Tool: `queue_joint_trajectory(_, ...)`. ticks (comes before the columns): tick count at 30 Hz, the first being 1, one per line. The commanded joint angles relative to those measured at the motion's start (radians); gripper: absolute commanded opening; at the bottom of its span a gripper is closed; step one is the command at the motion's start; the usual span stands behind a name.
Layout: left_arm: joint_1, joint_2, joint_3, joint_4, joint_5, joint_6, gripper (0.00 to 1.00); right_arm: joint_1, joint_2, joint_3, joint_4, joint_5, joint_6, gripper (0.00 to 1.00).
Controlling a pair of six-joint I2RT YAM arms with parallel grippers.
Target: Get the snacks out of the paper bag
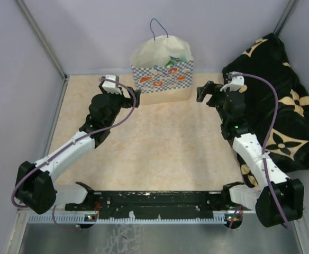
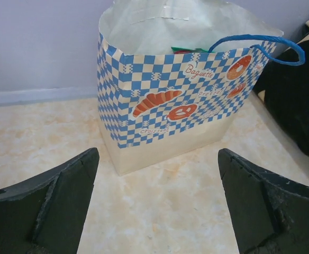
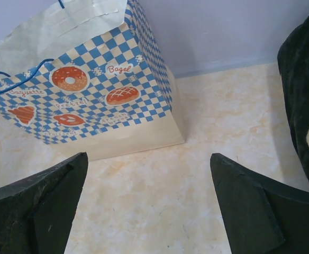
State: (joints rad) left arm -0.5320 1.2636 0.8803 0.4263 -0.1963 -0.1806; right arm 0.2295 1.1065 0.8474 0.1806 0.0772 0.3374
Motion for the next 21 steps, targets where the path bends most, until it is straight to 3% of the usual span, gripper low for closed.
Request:
queue_joint_trajectory(1,-0.004,0.015,0.052,-0.022,-0.017,0.164,1.0,0.008,0.0,0.047,0.082,-0.029,0.03,0.99)
queue_joint_trajectory(3,-0.004,0.035,0.033,0.08,0.034,0.26,1.0,0.008,-0.012,0.026,0.109,-0.042,0.037,0.99)
queue_joint_trajectory(8,-0.002,0.026,0.049,0.121,0.175,0.361,1.0,0.008,-0.017,0.034,0.058,-0.003,0.021,0.99)
queue_joint_trajectory(10,0.003,-0.011,0.038,0.067,0.409,0.45,1.0,0.008,-0.007,0.061,0.015,0.03,0.026,0.99)
queue_joint_trajectory(13,0.015,-0.056,0.104,-0.211,0.842,0.615,1.0,0.009,0.001,0.08,-0.006,0.037,0.038,0.99)
queue_joint_trajectory(15,0.059,-0.083,0.128,-0.288,1.019,0.628,1.0,0.009,0.003,0.094,-0.02,0.055,0.046,0.99)
queue_joint_trajectory(17,0.072,-0.113,0.103,-0.209,0.967,0.561,1.0,0.009,0.011,0.118,-0.048,0.073,0.05,0.99)
queue_joint_trajectory(19,0.073,-0.13,0.082,-0.102,0.833,0.459,1.0,0.009,0.013,0.137,-0.081,0.086,0.053,0.99)
queue_joint_trajectory(21,0.073,-0.113,0.12,-0.103,0.666,0.372,1.0,0.017,0.008,0.144,-0.112,0.137,0.052,0.99)
